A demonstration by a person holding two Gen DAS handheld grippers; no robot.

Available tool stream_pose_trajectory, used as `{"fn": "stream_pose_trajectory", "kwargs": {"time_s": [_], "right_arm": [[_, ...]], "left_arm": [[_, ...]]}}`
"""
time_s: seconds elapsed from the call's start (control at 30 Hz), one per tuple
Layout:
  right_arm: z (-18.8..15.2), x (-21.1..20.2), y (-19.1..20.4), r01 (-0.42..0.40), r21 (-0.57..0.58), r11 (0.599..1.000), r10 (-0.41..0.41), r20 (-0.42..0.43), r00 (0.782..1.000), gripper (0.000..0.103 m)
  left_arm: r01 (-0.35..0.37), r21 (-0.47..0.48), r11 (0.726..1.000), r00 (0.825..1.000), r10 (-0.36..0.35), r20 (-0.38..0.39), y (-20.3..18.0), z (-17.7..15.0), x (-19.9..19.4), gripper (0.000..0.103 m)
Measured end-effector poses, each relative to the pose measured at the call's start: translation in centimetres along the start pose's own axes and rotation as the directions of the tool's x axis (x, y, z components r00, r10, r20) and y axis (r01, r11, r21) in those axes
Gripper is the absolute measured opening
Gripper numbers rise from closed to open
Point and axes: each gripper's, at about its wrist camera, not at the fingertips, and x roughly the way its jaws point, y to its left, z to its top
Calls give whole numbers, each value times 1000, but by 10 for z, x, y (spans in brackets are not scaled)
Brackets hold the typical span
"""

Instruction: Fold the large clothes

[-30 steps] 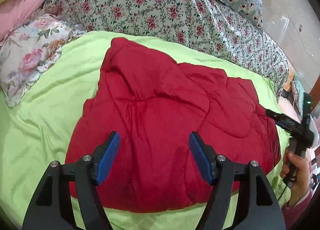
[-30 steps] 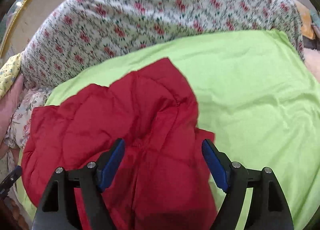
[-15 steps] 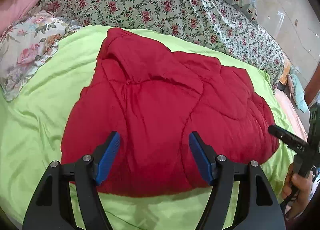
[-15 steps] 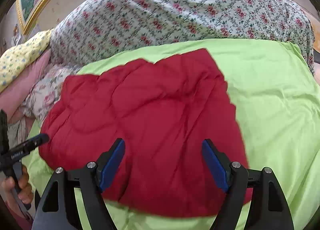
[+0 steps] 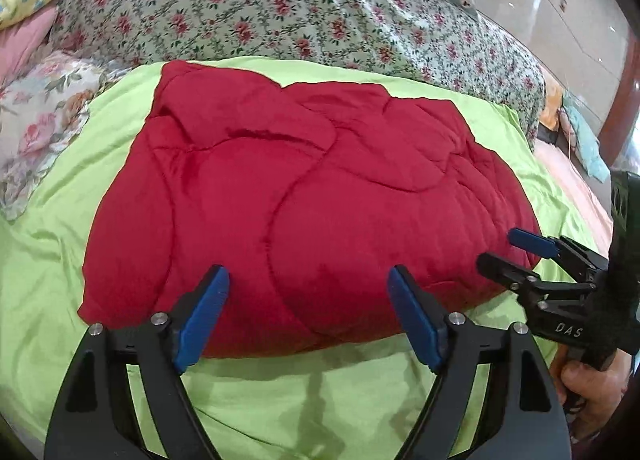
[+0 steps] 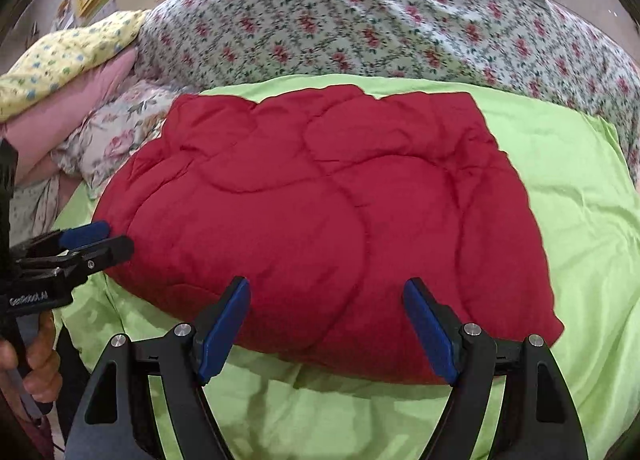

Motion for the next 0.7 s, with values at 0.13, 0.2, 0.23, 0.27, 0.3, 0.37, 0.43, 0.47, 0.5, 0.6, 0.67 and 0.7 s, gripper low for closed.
{"fn": "stream_pose_trajectory", "kwargs": {"time_s": [0.13,0.2,0.23,0.27,0.3,0.37,0.43,0.47,0.5,0.6,0.67,0.7], "right_arm": [[4,4,-1,14,-6,1000,-14,2,1000,81],[7,7,-4,23,3,1000,-23,-4,1000,81],[8,9,-6,26,10,1000,-26,-7,1000,81],[10,11,-9,26,16,1000,-26,-11,1000,81],[12,14,-11,26,19,999,-25,-16,1000,81],[13,18,-11,25,20,999,-25,-17,1000,82],[15,26,-13,28,18,999,-27,-24,999,85],[16,28,-14,28,18,999,-28,-24,999,86],[17,33,-16,31,18,999,-30,-26,999,86],[21,44,-24,38,33,999,-37,-35,999,86],[24,50,-31,48,48,998,-46,-38,998,86],[25,54,-35,53,55,997,-51,-42,998,87]], "left_arm": [[-30,2,1000,999,30,-11,0,6,7,82],[-31,-1,1000,999,31,-23,0,8,12,82],[-39,2,999,999,39,-29,0,9,16,82],[-47,5,999,998,47,-32,0,10,20,82],[-55,10,998,998,55,-37,-1,11,24,82],[-73,12,997,996,74,-47,-1,13,32,83],[-88,-6,996,995,88,-55,4,16,41,86],[-88,-15,996,995,87,-59,6,16,44,87],[-89,-29,996,994,87,-62,11,18,48,88],[-82,-62,995,995,78,-68,24,24,55,88],[-88,-72,993,994,83,-70,30,28,59,88],[-88,-79,993,994,83,-73,33,29,62,88]]}}
